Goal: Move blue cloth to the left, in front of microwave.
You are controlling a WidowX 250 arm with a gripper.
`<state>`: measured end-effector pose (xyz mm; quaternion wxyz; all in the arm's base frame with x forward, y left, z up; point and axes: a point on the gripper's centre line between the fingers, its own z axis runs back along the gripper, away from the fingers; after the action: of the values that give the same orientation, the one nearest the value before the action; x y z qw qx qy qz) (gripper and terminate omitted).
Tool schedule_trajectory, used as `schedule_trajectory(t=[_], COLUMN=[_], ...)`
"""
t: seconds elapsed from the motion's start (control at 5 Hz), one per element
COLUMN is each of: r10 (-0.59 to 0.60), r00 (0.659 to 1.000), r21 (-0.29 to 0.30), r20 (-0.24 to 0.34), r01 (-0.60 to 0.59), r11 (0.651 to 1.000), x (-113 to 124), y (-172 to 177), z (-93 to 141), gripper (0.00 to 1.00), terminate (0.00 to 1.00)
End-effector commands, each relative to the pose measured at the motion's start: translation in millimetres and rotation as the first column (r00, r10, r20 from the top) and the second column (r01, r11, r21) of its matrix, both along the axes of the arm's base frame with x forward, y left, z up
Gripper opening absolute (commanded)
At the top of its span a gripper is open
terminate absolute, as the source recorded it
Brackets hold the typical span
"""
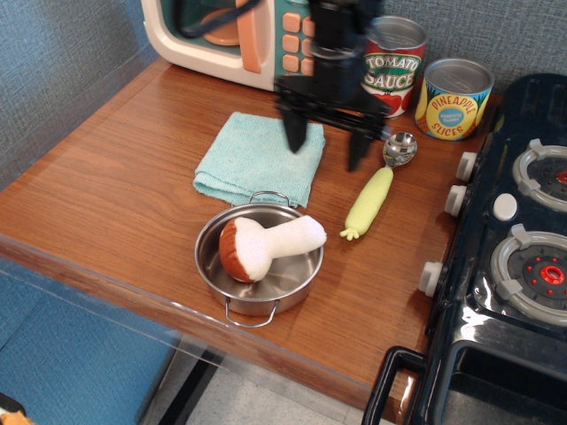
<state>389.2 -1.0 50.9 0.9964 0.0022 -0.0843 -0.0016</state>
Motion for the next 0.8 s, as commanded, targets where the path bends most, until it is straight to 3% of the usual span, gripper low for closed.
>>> schedule_trajectory(t=[0.0, 0.2, 0.6], r10=[0.022, 0.034, 0.025], r00=[0.998, 0.999, 1.000], r21=[0.048, 0.066, 0.041], r20=[0.052, 0.040, 0.012], r01=[-0.025, -0.037, -0.026], r11=[0.999, 0.997, 0.999], x=[20, 18, 20], y=[44, 56, 67], z=[13, -4, -38], gripper=[1.00, 1.00, 1.00], terminate=[0.00, 0.00, 0.00])
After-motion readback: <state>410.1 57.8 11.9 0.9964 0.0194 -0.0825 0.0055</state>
